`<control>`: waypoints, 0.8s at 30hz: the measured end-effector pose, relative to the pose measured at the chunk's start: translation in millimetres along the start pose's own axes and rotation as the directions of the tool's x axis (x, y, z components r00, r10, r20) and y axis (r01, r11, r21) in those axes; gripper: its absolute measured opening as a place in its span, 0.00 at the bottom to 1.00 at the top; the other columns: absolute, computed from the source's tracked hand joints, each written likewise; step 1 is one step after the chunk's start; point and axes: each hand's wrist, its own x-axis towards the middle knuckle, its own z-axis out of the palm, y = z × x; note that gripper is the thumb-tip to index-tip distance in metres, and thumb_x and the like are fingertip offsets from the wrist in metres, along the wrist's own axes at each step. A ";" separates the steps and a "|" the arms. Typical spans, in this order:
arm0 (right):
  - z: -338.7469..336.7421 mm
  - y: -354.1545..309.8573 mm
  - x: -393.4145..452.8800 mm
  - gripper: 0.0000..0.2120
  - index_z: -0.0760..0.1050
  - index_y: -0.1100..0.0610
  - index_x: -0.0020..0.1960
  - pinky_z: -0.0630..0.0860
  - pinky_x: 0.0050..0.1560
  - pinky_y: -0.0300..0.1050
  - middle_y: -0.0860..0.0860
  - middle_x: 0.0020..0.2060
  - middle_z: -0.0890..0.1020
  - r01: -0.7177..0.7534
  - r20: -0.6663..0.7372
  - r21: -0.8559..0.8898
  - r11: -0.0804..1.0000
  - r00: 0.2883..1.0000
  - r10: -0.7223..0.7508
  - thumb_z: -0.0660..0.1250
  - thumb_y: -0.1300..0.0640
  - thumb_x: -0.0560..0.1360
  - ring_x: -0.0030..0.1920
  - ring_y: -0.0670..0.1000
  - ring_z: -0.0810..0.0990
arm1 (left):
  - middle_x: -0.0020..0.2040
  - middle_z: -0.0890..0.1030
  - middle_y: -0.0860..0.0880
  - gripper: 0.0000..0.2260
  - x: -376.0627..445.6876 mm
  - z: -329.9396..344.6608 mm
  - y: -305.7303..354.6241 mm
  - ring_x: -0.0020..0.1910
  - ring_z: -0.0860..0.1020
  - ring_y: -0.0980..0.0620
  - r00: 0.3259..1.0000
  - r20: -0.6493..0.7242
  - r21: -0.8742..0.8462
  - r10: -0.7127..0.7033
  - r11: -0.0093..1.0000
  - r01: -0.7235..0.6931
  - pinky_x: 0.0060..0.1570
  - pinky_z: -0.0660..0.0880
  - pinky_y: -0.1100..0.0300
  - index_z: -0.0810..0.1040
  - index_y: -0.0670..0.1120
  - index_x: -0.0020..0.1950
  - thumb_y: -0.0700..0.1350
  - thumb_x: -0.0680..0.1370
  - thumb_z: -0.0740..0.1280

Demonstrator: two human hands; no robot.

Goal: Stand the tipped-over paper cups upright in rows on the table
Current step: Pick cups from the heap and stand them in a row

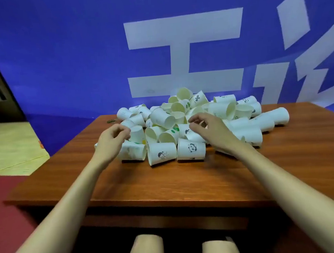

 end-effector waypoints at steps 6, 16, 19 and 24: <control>81.1 -10.9 20.7 0.24 0.72 0.45 0.69 0.62 0.68 0.50 0.49 0.68 0.69 0.276 0.200 -0.380 0.883 0.956 -0.213 0.67 0.43 0.74 0.68 0.51 0.65 | 0.56 0.78 0.55 0.10 27.3 -22.8 -50.8 0.58 0.71 0.51 0.990 -0.138 0.296 0.015 0.955 0.027 0.55 0.66 0.56 0.78 0.56 0.54 0.44 0.75 0.65; 209.1 -48.4 59.4 0.29 0.66 0.53 0.71 0.58 0.67 0.59 0.59 0.74 0.61 0.515 0.379 -0.650 0.559 0.857 -0.350 0.66 0.44 0.74 0.73 0.63 0.58 | 0.66 0.73 0.48 0.25 53.9 -46.4 -102.7 0.65 0.70 0.49 0.972 -0.008 0.369 -0.234 0.903 0.220 0.60 0.70 0.51 0.72 0.55 0.66 0.54 0.69 0.70; 217.9 -44.6 74.4 0.26 0.67 0.54 0.70 0.58 0.66 0.60 0.60 0.74 0.62 0.471 0.378 -0.701 0.535 0.882 -0.281 0.64 0.46 0.75 0.72 0.64 0.59 | 0.66 0.72 0.48 0.27 65.0 -50.3 -113.1 0.64 0.71 0.49 0.965 -0.014 0.355 -0.263 0.901 0.251 0.55 0.70 0.54 0.69 0.52 0.67 0.48 0.70 0.73; 198.8 -20.9 97.9 0.25 0.68 0.51 0.68 0.61 0.63 0.57 0.54 0.65 0.71 0.375 0.339 -0.756 0.537 0.925 -0.169 0.60 0.40 0.75 0.66 0.59 0.65 | 0.63 0.70 0.47 0.29 84.0 -59.2 -123.8 0.55 0.74 0.47 0.933 -0.001 0.314 -0.360 0.886 0.342 0.49 0.70 0.56 0.62 0.50 0.67 0.45 0.71 0.72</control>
